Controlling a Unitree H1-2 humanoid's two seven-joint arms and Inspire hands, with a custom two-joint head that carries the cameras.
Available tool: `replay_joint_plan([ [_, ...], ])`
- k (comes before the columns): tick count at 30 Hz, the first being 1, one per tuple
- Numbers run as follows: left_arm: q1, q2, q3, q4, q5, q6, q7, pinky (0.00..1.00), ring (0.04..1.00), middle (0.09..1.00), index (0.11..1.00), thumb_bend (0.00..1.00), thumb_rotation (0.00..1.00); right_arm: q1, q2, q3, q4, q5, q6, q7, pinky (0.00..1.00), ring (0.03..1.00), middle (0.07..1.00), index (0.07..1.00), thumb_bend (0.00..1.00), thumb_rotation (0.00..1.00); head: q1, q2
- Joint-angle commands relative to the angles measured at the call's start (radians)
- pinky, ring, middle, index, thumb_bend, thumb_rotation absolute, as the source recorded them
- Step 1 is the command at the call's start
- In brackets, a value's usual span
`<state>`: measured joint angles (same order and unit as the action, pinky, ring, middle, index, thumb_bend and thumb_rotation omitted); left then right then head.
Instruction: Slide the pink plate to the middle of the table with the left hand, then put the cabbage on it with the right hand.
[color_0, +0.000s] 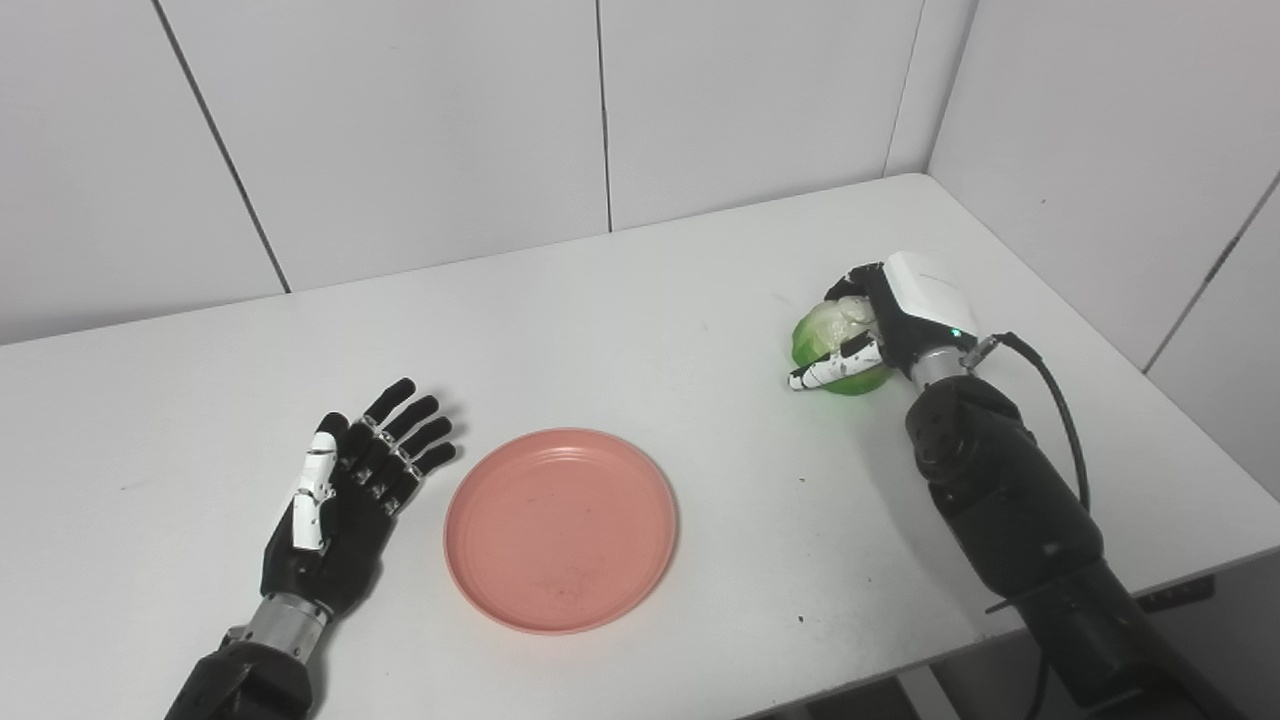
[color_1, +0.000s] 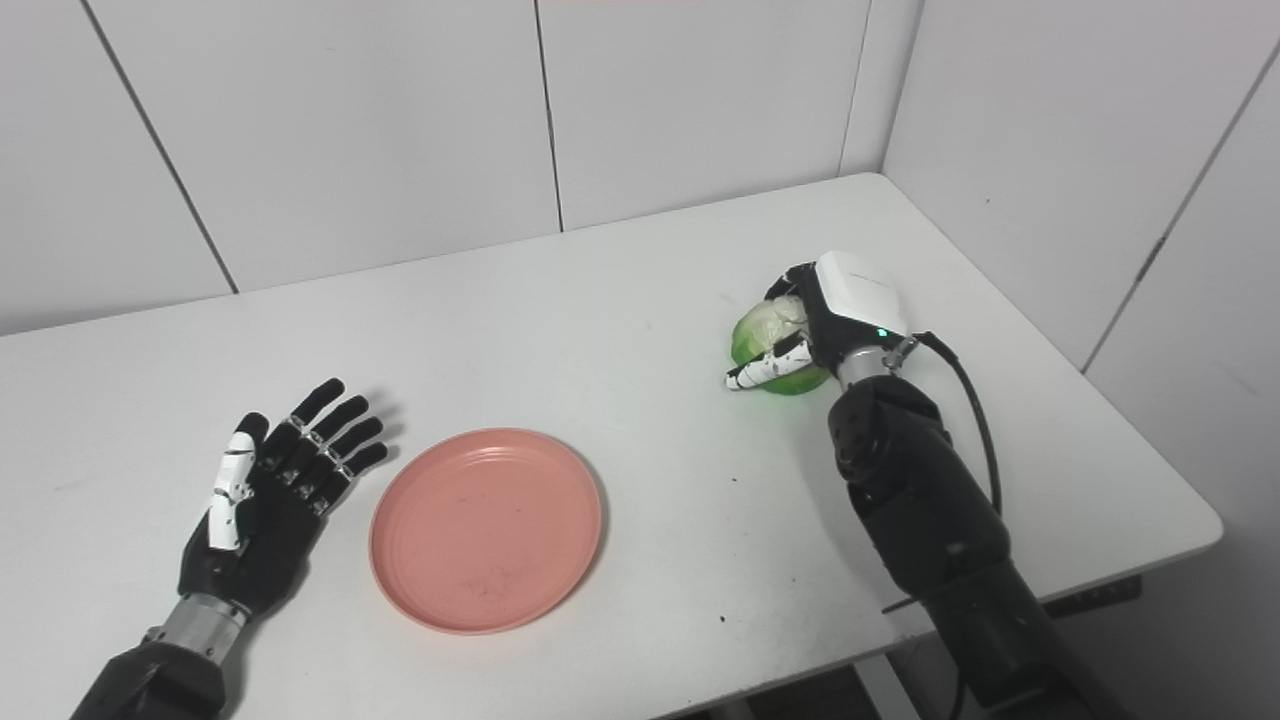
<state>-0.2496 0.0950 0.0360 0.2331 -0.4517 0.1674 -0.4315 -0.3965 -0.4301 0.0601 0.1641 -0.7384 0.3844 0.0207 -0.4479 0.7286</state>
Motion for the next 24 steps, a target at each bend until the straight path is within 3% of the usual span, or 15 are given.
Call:
replay_joint_plan([
  [1, 0.04, 0.016, -0.003, 0.042, 0.03, 0.054, 0.03, 0.8, 0.82, 0.834, 0.824, 0.47, 1.0, -0.022, -0.018, 0.004, -0.008, 0.003, 0.007, -0.006, 0.23, 0.302, 0.379, 0.461, 0.69, 0.17, 0.001, 0.0],
  [15, 0.037, 0.008, -0.005, 0.041, 0.032, 0.059, 0.04, 0.8, 0.82, 0.833, 0.823, 0.47, 1.0, -0.01, -0.017, -0.013, -0.092, 0.023, -0.023, -0.07, 0.24, 0.325, 0.405, 0.484, 0.61, 0.11, 0.017, -0.004],
  [24, 0.037, -0.005, -0.015, 0.039, 0.037, 0.053, 0.053, 0.8, 0.823, 0.838, 0.829, 0.47, 1.0, -0.006, 0.0, 0.005, -0.242, 0.008, -0.015, -0.047, 0.2, 0.28, 0.367, 0.464, 0.61, 0.12, 0.042, -0.008],
])
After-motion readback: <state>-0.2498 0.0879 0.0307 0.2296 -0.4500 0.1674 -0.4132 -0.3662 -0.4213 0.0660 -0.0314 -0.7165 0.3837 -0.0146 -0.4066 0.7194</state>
